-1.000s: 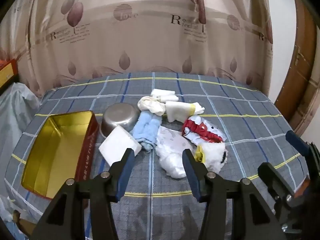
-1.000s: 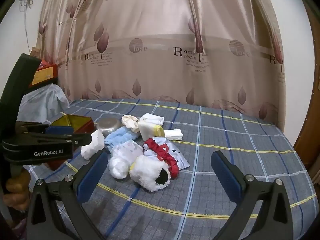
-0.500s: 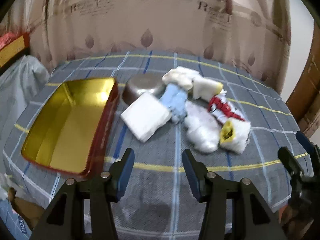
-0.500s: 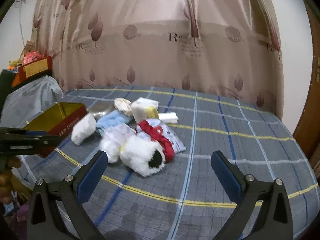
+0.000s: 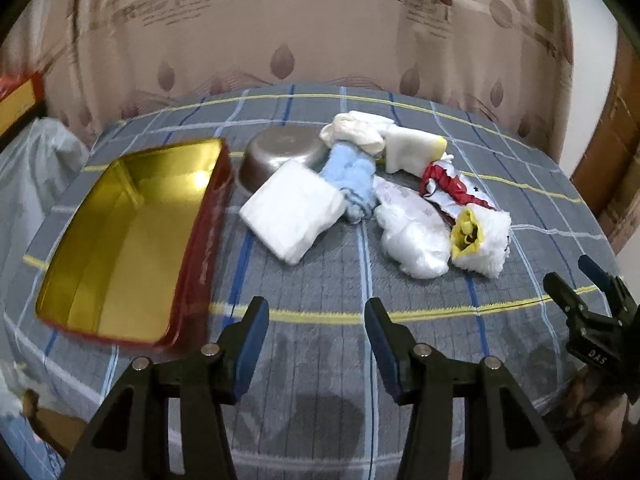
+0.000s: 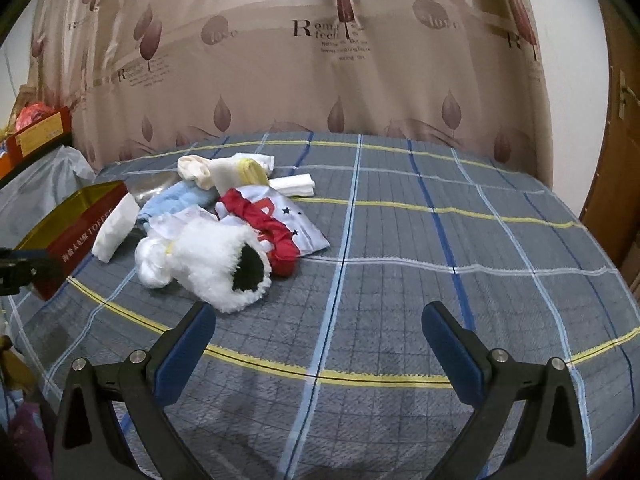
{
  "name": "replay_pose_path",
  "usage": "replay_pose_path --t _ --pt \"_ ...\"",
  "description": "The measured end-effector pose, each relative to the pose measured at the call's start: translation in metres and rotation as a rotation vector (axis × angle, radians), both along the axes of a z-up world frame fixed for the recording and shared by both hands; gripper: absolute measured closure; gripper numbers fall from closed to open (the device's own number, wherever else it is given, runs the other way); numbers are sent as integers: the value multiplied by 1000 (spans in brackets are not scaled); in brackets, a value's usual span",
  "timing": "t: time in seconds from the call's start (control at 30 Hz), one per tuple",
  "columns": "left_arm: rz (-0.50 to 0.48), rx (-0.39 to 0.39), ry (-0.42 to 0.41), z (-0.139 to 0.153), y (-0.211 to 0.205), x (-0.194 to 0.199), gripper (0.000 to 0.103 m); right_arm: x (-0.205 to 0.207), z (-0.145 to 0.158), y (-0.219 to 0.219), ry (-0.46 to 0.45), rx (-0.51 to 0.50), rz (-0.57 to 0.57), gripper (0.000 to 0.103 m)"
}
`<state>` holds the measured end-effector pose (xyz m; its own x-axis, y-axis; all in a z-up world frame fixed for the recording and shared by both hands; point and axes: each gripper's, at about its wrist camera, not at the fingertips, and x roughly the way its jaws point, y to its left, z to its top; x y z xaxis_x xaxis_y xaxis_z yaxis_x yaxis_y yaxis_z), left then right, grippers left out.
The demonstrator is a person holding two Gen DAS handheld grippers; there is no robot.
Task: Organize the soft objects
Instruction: 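Move the left gripper to the white square pad and grasp it, then lift the white pad with the left gripper while the right grasps the fluffy slipper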
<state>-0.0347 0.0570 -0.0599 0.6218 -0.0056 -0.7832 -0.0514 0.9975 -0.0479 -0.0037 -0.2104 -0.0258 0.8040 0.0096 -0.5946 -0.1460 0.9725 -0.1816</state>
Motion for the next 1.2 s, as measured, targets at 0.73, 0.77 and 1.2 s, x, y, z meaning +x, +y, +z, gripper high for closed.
replay_pose_path --t 0.73,0.77,1.2 --pt "-98 457 -18 -37 -30 77 52 17 -5 4 58 38 19 0" --pt "-98 461 -17 -38 -29 77 52 17 -6 5 59 35 21 0" --pt "-53 366 -14 -42 -11 89 71 20 -9 8 75 26 42 0"
